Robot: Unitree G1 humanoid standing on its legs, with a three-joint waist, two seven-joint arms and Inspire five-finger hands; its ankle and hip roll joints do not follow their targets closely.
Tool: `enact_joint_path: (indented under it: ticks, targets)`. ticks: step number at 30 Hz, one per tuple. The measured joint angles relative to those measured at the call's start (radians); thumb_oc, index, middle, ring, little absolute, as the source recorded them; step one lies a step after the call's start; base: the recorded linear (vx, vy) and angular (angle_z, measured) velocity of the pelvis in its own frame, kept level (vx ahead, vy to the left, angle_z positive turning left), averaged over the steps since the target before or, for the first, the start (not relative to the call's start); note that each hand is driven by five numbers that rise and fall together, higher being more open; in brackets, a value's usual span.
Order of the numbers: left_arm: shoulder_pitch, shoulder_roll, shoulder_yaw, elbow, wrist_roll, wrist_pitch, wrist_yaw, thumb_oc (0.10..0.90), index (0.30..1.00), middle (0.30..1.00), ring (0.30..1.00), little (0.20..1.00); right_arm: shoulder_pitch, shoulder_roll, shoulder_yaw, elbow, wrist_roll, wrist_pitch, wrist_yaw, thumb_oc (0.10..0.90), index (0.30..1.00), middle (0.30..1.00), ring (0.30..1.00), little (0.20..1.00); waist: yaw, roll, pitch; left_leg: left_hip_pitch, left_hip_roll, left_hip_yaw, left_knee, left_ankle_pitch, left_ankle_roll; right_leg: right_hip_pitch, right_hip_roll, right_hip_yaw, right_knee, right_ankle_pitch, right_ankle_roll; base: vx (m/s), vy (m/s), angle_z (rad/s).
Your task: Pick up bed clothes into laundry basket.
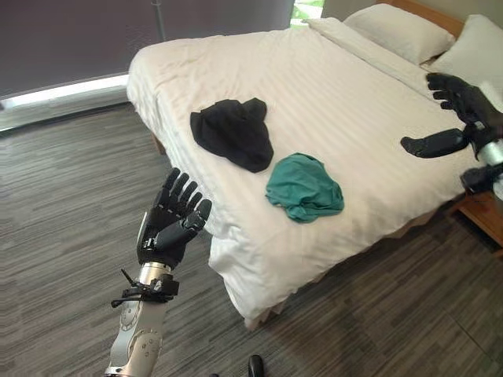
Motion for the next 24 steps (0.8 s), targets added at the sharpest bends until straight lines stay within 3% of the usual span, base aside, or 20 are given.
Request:
enact_joint_path:
  ticks: [5, 9, 11, 15, 17, 21, 24]
  targets:
    - [0.004, 0.010, 0.003, 0.023, -0.005, 0.000, 0.006, 0.800, 0.900, 0.900, 0.900, 0.900, -0.056, 0.017, 0.056, 0.061, -0.040, 0.000, 0.000, 0.800, 0.900, 0.900, 0.900, 0.900, 0.068, 0.037, 0.021, -0.023, -0.010, -0.040, -0.038, 0.025, 0.036, -0.017, -0.022, -0.047, 0.000, -0.024, 0.013, 0.01, -0.044, 0.45]
    - [0.022, 0.024, -0.018, 0.033, -0.003, 0.008, 0.008, 0.800, 0.900, 0.900, 0.900, 0.900, -0.092, 0.079, 0.101, 0.175, -0.081, 0.007, 0.000, 0.800, 0.900, 0.900, 0.900, 0.900, 0.083, 0.048, 0.029, -0.054, -0.027, -0.074, -0.037, 0.039, 0.037, -0.035, -0.042, -0.076, 0.000, -0.029, 0.020, 0.00, -0.043, 0.28]
    - [0.033, 0.033, -0.027, 0.036, -0.002, 0.011, 0.008, 0.800, 0.900, 0.900, 0.900, 0.900, -0.156, 0.142, 0.142, 0.344, -0.118, 0.009, -0.003, 0.800, 0.900, 0.900, 0.900, 0.900, 0.091, 0.050, 0.033, -0.069, -0.036, -0.077, -0.036, 0.045, 0.033, -0.047, -0.052, -0.083, -0.001, -0.036, 0.029, -0.07, -0.034, 0.11]
    - [0.028, 0.042, -0.054, 0.045, 0.002, 0.011, 0.005, 0.800, 0.900, 0.900, 0.900, 0.900, -0.200, 0.185, 0.119, 0.570, -0.163, 0.028, -0.042, 0.800, 0.900, 0.900, 0.900, 0.900, 0.106, 0.061, 0.057, -0.120, -0.050, -0.086, -0.026, 0.055, 0.040, -0.091, -0.062, -0.089, 0.000, -0.032, 0.024, -0.07, -0.005, 0.08]
    - [0.023, 0.053, -0.075, 0.070, 0.003, 0.031, 0.006, 0.800, 0.900, 0.900, 0.900, 0.900, -0.226, 0.197, 0.131, 0.688, -0.221, 0.061, -0.048, 0.800, 0.900, 0.900, 0.900, 0.900, 0.116, 0.087, 0.073, -0.146, -0.057, -0.085, -0.018, 0.058, 0.040, -0.113, -0.067, -0.092, 0.000, -0.026, 0.018, -0.09, 0.024, 0.03]
    - [0.044, 0.066, -0.085, 0.077, 0.003, 0.034, 0.008, 0.800, 0.900, 0.900, 0.900, 0.900, -0.197, 0.201, 0.024, 0.711, -0.268, 0.086, -0.092, 0.800, 0.900, 0.900, 0.900, 0.900, 0.109, 0.161, 0.134, -0.210, -0.067, -0.068, -0.010, 0.071, 0.046, -0.179, -0.074, -0.071, 0.001, -0.007, 0.020, -0.07, 0.022, -0.11]
    - [0.039, 0.065, -0.078, 0.071, 0.004, 0.033, 0.017, 0.800, 0.900, 0.900, 0.900, 0.900, -0.043, 0.208, -0.161, 0.571, -0.220, 0.002, -0.175, 0.800, 0.900, 0.900, 0.900, 0.900, 0.096, 0.180, 0.163, -0.242, -0.069, -0.052, -0.001, 0.071, 0.047, -0.213, -0.072, -0.056, 0.001, -0.002, 0.018, -0.03, 0.028, -0.14]
